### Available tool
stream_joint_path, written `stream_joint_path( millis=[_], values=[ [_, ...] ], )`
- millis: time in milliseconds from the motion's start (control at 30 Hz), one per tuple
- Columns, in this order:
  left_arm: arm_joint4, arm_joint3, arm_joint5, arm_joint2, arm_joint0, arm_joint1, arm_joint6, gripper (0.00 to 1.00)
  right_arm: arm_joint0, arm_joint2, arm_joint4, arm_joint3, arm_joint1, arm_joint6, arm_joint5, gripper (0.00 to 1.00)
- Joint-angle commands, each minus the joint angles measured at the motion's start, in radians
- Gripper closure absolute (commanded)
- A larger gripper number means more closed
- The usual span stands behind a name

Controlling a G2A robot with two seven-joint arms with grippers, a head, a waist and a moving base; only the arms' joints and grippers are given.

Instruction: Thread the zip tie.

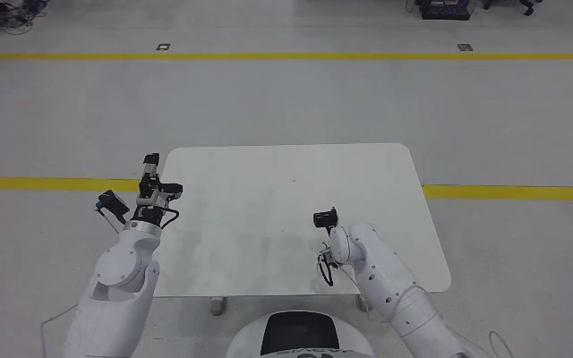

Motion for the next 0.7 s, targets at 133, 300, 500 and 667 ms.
stream_joint_path(
  millis=[133, 300, 500, 667],
  values=[
    [0.0, 0.0, 0.0, 0.0, 0.0, 0.0, 0.0, 0.0, 0.005, -0.003, 0.004, 0.015, -0.001, -0.001, 0.0, 0.71],
    [0.0, 0.0, 0.0, 0.0, 0.0, 0.0, 0.0, 0.0, 0.007, -0.003, 0.004, 0.018, -0.001, -0.002, 0.0, 0.71],
    [0.0, 0.0, 0.0, 0.0, 0.0, 0.0, 0.0, 0.0, 0.002, 0.003, -0.002, 0.02, 0.0, -0.006, 0.0, 0.73],
    [0.0, 0.0, 0.0, 0.0, 0.0, 0.0, 0.0, 0.0, -0.004, 0.008, -0.011, 0.02, 0.002, -0.007, 0.0, 0.75]
  ],
)
